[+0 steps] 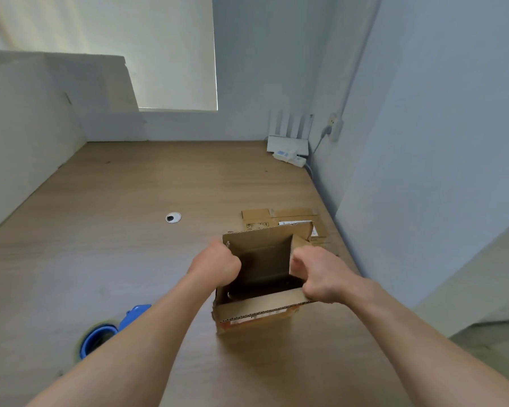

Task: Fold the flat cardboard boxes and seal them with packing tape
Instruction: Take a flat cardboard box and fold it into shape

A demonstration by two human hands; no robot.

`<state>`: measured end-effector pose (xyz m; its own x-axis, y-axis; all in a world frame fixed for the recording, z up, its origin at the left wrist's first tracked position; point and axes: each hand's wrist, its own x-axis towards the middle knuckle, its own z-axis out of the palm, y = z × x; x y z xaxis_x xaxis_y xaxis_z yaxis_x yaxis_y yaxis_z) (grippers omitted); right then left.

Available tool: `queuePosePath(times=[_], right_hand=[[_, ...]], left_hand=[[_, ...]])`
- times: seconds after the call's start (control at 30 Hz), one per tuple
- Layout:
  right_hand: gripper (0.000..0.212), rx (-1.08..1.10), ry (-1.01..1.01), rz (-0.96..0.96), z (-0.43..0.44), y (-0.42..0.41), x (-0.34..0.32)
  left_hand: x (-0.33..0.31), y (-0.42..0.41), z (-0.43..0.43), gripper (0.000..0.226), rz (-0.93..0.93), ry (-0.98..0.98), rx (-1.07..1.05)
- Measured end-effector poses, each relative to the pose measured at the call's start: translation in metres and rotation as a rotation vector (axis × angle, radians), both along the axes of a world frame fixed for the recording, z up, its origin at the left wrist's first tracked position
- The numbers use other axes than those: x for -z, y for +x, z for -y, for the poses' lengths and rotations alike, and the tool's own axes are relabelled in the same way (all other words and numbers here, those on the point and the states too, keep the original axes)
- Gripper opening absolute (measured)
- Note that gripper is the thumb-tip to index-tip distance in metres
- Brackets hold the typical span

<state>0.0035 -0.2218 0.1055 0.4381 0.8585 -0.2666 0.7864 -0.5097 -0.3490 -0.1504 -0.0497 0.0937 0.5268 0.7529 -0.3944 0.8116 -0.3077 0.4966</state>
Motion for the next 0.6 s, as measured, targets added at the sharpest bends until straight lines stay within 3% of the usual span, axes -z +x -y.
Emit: queuePosePath(times=[0.17,0.33,0.53,0.6], right_hand=[[0.078,0.018,0.047,-0.079,-0.005,0.011,0.014],[0.054,0.017,0.007,-0.106,-0.009,0.019,0.024],[0.011,0.002,0.075,-0.158,-0.013,0.025,0.029],[0.025,0.022,0.124,-0.232,-0.012,0.025,0.023]], left_hand=[[0.004,0.007,-0.007,0.033,-0.028,-0.010,0.003],[0.003,0.016,-0.009,0.032,-0.061,0.004,-0.027],[0.007,0.016,-0.012,0.062,-0.054,0.005,0.037],[0.010,0.016,-0.015,0.065,-0.046,0.039,0.093]])
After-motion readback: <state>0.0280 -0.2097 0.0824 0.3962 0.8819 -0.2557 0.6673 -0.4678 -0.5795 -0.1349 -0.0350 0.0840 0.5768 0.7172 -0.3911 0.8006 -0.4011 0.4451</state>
